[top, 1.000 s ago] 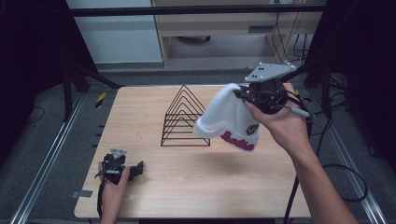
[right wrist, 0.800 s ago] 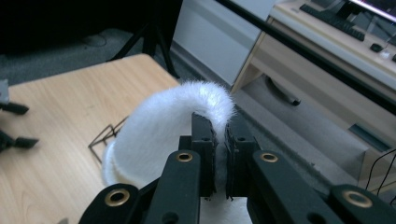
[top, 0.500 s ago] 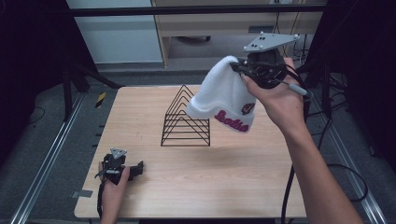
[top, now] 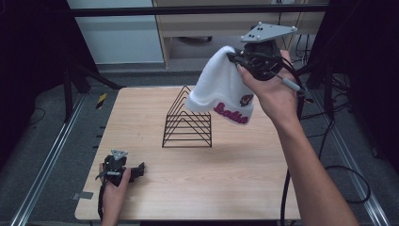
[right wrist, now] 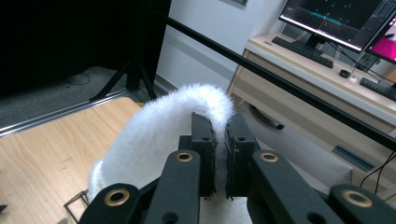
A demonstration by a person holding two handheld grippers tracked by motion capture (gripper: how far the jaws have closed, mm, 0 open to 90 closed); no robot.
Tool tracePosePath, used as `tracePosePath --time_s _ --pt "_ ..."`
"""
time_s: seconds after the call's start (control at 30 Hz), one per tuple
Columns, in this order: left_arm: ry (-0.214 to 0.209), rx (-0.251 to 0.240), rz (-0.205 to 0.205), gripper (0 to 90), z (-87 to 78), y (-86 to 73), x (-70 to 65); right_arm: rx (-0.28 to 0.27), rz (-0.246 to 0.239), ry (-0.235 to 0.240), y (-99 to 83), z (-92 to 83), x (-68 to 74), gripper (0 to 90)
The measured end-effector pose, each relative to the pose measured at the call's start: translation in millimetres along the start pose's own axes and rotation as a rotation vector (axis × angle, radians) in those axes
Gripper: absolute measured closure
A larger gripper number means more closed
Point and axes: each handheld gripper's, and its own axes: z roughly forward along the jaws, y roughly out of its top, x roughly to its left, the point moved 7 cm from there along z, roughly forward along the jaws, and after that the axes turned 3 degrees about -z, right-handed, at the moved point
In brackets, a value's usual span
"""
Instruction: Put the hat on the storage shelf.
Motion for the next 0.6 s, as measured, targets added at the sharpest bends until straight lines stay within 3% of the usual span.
tracePosePath --time_s 0.6 --pt "0.001 -0.004 -0.002 0.0 0.2 0.2 0.0 -0.075 0.035 0.012 14.4 16.7 18.0 84.9"
